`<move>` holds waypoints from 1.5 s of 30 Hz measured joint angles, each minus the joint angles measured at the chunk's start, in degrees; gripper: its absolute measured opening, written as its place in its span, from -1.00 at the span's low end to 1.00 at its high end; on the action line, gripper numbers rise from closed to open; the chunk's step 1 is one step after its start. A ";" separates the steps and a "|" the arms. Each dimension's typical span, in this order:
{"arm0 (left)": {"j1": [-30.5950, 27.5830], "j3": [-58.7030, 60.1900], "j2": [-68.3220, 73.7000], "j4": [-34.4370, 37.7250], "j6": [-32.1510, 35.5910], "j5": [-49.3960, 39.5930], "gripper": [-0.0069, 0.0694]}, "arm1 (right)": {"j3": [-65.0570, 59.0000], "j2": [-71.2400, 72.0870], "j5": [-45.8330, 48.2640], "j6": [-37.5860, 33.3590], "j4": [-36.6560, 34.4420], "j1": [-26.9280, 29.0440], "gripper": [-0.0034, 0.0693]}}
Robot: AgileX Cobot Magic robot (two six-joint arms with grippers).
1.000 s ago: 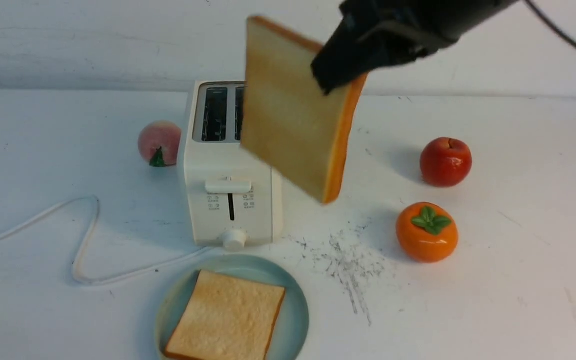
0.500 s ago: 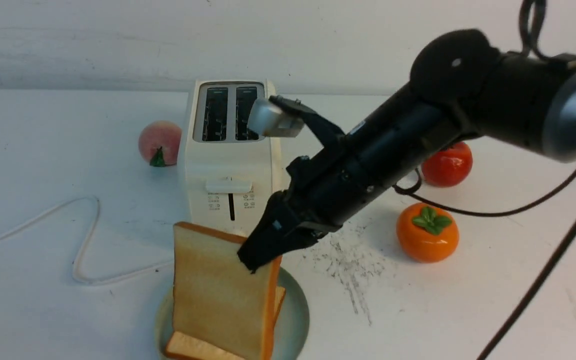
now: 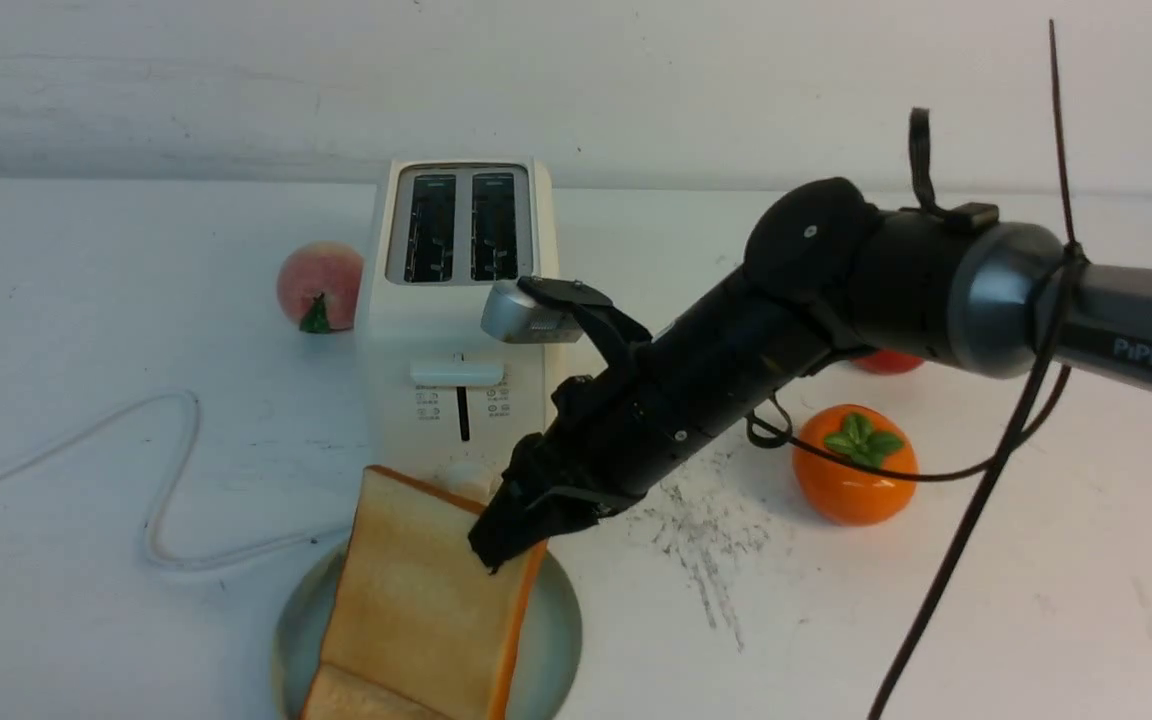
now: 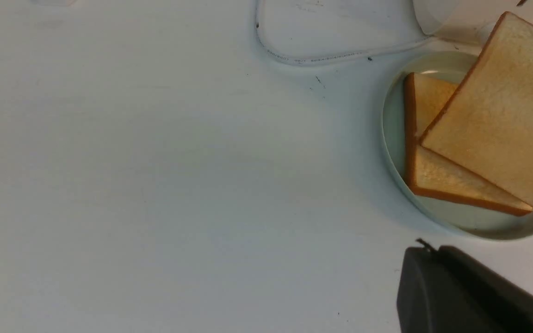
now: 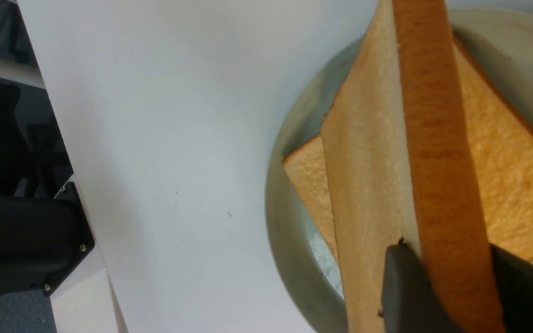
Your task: Take toasted bread from bread machine on white table place on plate.
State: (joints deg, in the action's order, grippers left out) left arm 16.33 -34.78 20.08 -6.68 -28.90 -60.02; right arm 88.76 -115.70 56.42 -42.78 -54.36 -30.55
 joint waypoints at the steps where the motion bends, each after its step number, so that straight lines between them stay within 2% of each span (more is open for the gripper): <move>1: 0.00 0.00 0.00 0.00 0.00 0.14 -0.86 | 0.00 0.00 0.00 0.28 0.05 0.00 -0.24; 4: 0.00 0.00 0.00 0.00 0.00 0.96 -0.86 | 0.00 -0.17 0.00 1.35 0.25 0.00 0.08; 10: 0.00 0.04 0.00 0.00 0.00 1.43 -0.86 | 0.58 0.27 0.33 1.92 3.48 0.57 0.59; 13: 0.00 0.04 0.00 0.00 0.00 1.43 -0.86 | 2.60 2.02 1.40 3.50 7.49 2.04 0.71; 17: 0.00 0.04 0.00 0.00 0.52 0.90 -0.86 | 5.55 5.45 3.60 8.68 14.21 4.46 0.70; 19: 0.00 0.04 0.00 0.02 1.07 0.95 -0.86 | 7.17 7.97 6.25 12.69 18.28 5.88 0.65; 20: 0.00 0.04 0.00 0.08 1.13 1.25 -0.86 | 8.78 10.20 9.95 17.02 20.51 7.36 0.58; 23: 0.00 0.04 0.00 0.48 1.13 1.89 -0.86 | 10.81 13.15 12.67 21.92 22.83 9.25 0.46; 25: 0.00 0.10 0.00 1.47 1.13 3.98 -0.86 | 12.08 18.91 13.79 27.88 26.38 12.17 0.15; 26: 0.00 0.10 0.00 1.55 1.13 4.18 -0.86 | 12.13 19.39 13.80 27.88 26.38 12.39 0.12; 27: 0.00 0.10 0.00 1.83 1.13 5.36 -0.86 | 12.22 21.50 13.95 29.36 28.07 13.21 -0.01; 28: 0.00 0.10 0.00 2.45 1.13 7.76 -0.86 | 12.29 25.98 14.31 30.73 30.91 14.84 -0.30; 30: 0.00 0.10 0.00 2.81 1.18 10.14 -0.86 | 12.41 31.64 15.03 31.62 34.47 16.33 -0.69; 31: 0.00 0.10 0.00 2.87 1.18 10.39 -0.86 | 12.40 32.78 15.09 31.79 35.08 16.47 -0.75; 32: 0.00 0.10 0.00 3.09 1.18 12.32 -0.86 | 12.48 37.32 15.38 33.06 37.20 17.33 -0.91; 40: 0.00 0.10 0.00 3.91 1.18 17.79 -0.86 | 8.88 57.99 16.01 40.91 45.03 18.20 -0.95; 43: 0.00 0.10 0.00 3.91 1.18 18.75 -0.86 | 0.95 67.37 13.89 42.23 46.55 18.20 -0.94; 45: 0.00 0.10 0.00 3.96 1.18 19.06 -0.86 | -10.62 77.45 7.49 42.78 47.88 18.20 -0.94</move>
State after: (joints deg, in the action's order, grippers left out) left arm 16.33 -34.68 20.08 -2.73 -27.72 -40.96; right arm 78.14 -38.25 63.91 0.00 -6.48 -12.35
